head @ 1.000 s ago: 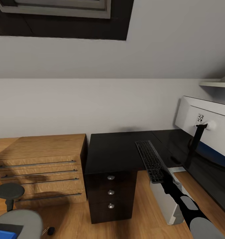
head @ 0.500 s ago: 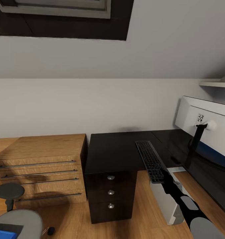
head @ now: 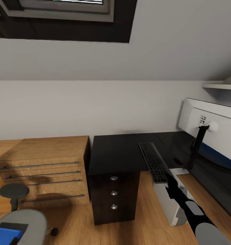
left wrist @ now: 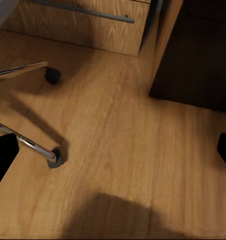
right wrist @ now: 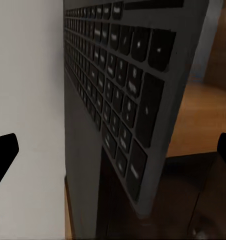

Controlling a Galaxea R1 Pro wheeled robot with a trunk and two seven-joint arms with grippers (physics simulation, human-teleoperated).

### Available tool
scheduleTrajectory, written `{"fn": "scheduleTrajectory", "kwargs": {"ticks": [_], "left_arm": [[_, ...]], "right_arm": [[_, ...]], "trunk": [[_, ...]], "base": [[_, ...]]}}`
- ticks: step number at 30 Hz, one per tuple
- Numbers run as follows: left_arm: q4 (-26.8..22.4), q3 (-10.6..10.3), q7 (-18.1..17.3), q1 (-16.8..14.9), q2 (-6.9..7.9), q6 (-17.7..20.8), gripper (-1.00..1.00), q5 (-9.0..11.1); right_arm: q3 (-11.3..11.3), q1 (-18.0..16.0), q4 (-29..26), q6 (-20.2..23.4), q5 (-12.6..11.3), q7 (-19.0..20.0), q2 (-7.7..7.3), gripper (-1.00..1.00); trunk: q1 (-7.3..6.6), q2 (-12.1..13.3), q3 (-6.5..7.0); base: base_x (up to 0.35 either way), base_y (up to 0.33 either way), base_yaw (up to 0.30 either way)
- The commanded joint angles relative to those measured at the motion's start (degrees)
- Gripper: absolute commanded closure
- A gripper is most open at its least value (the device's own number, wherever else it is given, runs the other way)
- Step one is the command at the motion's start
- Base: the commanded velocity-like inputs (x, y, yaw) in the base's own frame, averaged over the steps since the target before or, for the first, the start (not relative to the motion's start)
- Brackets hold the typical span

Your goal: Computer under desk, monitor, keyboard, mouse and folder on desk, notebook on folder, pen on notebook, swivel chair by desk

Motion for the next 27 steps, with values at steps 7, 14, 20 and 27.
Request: {"fn": "scheduleTrajectory", "kwargs": {"ticks": [7, 14, 20, 27], "left_arm": [[0.01, 0.23, 0.43, -0.03, 0.01, -0.12, -1.0, -0.49], [0.01, 0.23, 0.4, -0.03, -0.01, -0.11, -1.0, -0.49], [0.01, 0.23, 0.39, -0.03, -0.02, -0.11, -1.0, -0.48], [0.01, 0.23, 0.4, -0.03, -0.02, -0.11, -1.0, -0.5]], "right_arm": [[-0.38, -0.06, 0.04, 0.53, -0.31, 0.1, 0.02, -1.0], [-0.38, -0.06, 0.05, 0.54, -0.25, 0.12, 0.02, -1.0], [-0.38, -0.06, 0.06, 0.54, -0.24, 0.11, 0.01, -1.0], [-0.38, -0.06, 0.06, 0.44, -0.19, 0.1, 0.01, -1.0]], "trunk": [[-0.03, -0.04, -0.06], [-0.03, -0.04, -0.06], [-0.03, -0.04, -0.06], [-0.03, -0.04, -0.06]], "base": [[-0.301, 0.0, 0.0], [-0.32, 0.0, 0.0], [-0.323, 0.0, 0.0], [-0.323, -0.021, 0.0]]}}
